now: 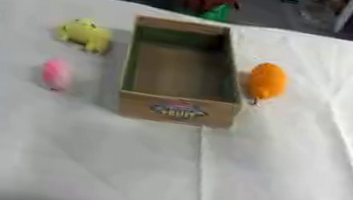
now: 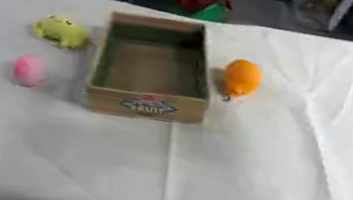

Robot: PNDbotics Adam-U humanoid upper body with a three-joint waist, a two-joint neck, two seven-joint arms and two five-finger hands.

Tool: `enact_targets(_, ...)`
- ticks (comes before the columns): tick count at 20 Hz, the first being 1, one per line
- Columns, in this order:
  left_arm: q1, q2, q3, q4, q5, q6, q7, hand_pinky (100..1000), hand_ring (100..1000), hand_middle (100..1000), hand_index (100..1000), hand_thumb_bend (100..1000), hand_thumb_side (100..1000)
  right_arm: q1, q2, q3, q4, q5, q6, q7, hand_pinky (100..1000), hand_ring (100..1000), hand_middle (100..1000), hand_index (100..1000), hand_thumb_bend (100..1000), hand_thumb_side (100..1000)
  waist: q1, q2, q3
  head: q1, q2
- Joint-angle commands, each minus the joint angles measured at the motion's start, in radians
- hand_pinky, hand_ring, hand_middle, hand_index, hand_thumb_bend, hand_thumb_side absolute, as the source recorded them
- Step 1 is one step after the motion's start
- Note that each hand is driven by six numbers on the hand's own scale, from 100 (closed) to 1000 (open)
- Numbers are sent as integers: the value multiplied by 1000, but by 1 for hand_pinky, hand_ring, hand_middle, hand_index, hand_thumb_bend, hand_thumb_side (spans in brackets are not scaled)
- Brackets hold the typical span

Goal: Pick up objects on the table and place them in the box.

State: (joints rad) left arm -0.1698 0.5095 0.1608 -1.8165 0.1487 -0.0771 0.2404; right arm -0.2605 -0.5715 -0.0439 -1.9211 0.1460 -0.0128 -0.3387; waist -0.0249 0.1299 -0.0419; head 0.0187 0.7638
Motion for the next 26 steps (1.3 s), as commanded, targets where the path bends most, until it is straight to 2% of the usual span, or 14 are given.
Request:
enact_targets(1,-17,15,-2,-15,-10,6,1,597,570,599,751,796,100,-15,-12,-1,0,-4,6,12,496,652,691,800,345,100,3,-8,2,-7,6)
enact_targets(6,-16,15,-6,-11,-39,13,-9,602,570,600,752,792,100,-17,-9,5,6,-11,4,33,496,653,692,811,343,100,3,-8,3,-9,6)
enact_targets(8,-16,16,-4,-10,-66,17,-17,646,587,605,746,760,100,-18,-8,6,8,-10,5,38,495,651,692,812,340,100,3,-7,3,-9,6)
enact_targets(10,-15,21,-2,-12,-119,22,-29,676,599,604,735,721,100,-17,-8,7,10,-8,7,43,494,650,692,813,341,100,3,-8,3,-10,6)
enact_targets(12,-15,32,-3,-10,-199,36,-53,684,596,603,731,722,100,-16,-8,8,13,-6,9,48,494,647,690,813,340,100,3,-9,2,-10,6)
enact_targets(17,-34,102,-35,8,-399,119,-155,628,527,540,715,734,100,-16,-9,10,18,-3,16,59,492,641,687,813,337,100,7,-13,-4,-4,6)
enact_targets(22,-93,203,-102,56,-489,211,-289,675,572,585,747,776,100,-15,-7,12,23,-6,21,64,490,636,683,812,334,100,13,-19,-12,-4,6)
enact_targets(26,-177,262,-168,120,-563,248,-420,703,604,616,768,775,100,-16,-5,17,25,-9,21,70,490,633,681,812,334,100,15,-23,-22,6,6)
